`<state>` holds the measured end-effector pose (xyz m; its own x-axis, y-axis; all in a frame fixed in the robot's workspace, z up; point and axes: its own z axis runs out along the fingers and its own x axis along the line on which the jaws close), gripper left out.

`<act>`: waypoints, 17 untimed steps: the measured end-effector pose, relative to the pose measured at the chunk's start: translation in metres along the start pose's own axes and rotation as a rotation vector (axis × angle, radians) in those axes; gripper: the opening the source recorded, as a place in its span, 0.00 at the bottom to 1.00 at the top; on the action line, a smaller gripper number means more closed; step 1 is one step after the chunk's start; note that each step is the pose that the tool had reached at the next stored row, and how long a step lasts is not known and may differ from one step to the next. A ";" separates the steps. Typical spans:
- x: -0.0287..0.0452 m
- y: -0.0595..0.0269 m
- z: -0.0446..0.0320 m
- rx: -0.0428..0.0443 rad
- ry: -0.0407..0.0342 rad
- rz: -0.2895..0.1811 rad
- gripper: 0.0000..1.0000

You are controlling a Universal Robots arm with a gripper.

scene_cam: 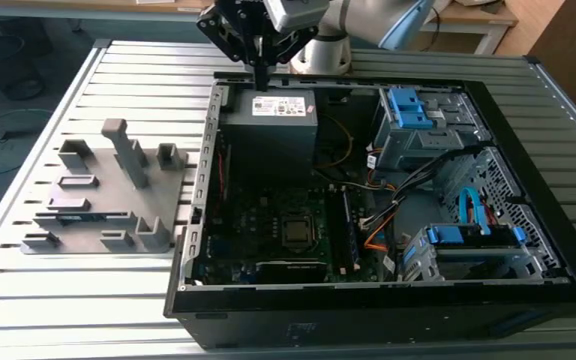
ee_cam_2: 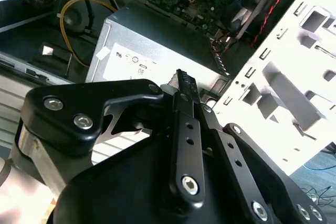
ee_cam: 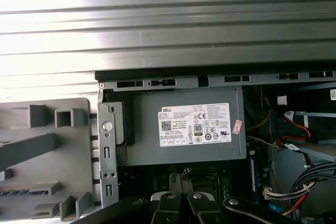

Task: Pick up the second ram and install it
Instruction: 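Reach for the second ram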

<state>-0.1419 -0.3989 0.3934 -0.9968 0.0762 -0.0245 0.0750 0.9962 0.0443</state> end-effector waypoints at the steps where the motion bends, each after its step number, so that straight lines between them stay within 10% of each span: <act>1: 0.0010 -0.0001 0.0000 -0.0001 0.0000 0.000 0.10; 17: 0.0119 -0.0009 -0.0003 -0.0001 -0.0001 0.000 0.10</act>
<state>-0.1538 -0.3989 0.3933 -0.9968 0.0763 -0.0245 0.0752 0.9962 0.0444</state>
